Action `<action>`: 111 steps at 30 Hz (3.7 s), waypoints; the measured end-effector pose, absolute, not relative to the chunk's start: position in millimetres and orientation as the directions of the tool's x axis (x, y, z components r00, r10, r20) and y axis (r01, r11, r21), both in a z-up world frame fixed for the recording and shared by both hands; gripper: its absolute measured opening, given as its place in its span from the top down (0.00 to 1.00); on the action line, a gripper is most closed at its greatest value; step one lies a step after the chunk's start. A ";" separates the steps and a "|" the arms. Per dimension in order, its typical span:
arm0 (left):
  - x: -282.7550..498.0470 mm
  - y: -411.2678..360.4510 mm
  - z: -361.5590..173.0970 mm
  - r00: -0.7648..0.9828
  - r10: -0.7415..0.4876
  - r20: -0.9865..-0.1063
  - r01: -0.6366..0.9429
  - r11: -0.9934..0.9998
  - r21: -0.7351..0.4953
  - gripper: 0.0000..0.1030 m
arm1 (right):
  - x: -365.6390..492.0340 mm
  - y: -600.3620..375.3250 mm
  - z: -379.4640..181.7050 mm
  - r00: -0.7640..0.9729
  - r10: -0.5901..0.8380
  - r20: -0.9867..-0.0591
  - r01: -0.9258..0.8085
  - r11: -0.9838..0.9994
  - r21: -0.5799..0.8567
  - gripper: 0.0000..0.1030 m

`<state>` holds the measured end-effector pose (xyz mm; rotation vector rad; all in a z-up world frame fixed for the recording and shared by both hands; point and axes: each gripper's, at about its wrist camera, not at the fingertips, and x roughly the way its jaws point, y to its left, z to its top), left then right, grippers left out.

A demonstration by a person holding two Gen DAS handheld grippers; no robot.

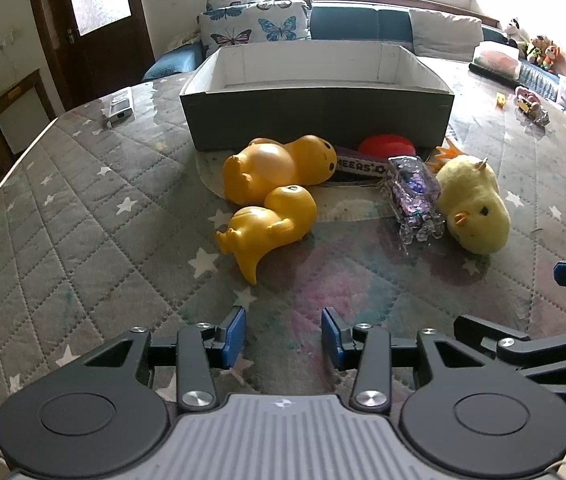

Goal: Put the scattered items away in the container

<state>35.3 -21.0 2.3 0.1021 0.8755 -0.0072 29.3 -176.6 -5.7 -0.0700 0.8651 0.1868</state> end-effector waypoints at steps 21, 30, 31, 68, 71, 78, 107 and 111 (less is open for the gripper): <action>48.4 -20.5 3.5 0.634 0.039 -0.772 0.048 0.995 0.090 0.57 | 40.1 -176.1 -6.0 0.624 0.140 -0.769 -0.194 0.981 0.020 0.00; 52.0 -23.8 3.3 0.633 0.036 -0.773 0.056 0.994 0.092 0.57 | 42.7 -179.0 -7.2 0.624 0.137 -0.769 -0.189 0.982 0.022 0.00; 52.3 -24.1 3.4 0.634 0.036 -0.772 0.056 0.994 0.092 0.57 | 43.0 -179.4 -7.4 0.624 0.137 -0.770 -0.187 0.982 0.023 0.00; 75.0 -27.8 11.3 0.651 -0.058 -0.757 0.106 0.994 0.016 0.64 | 71.9 -199.7 1.9 0.653 0.191 -0.733 -0.170 0.980 0.104 0.16; 77.6 -29.8 12.0 0.651 -0.067 -0.756 0.118 0.993 0.013 0.64 | 75.7 -198.3 0.4 0.647 0.203 -0.735 -0.175 0.978 0.117 0.23; 81.3 -33.3 13.5 0.647 -0.094 -0.756 0.142 0.990 -0.002 0.64 | 78.6 -204.1 -2.4 0.630 0.242 -0.738 -0.177 0.970 0.167 0.53; 56.8 -6.9 33.1 0.683 -0.143 -0.716 0.157 0.987 -0.048 0.64 | 58.3 -206.8 27.8 0.715 0.196 -0.671 -0.164 0.980 0.113 0.51; 51.2 0.9 39.1 0.698 -0.137 -0.703 0.146 0.988 -0.049 0.64 | 55.1 -198.5 33.0 0.709 0.252 -0.658 -0.214 0.967 0.138 0.51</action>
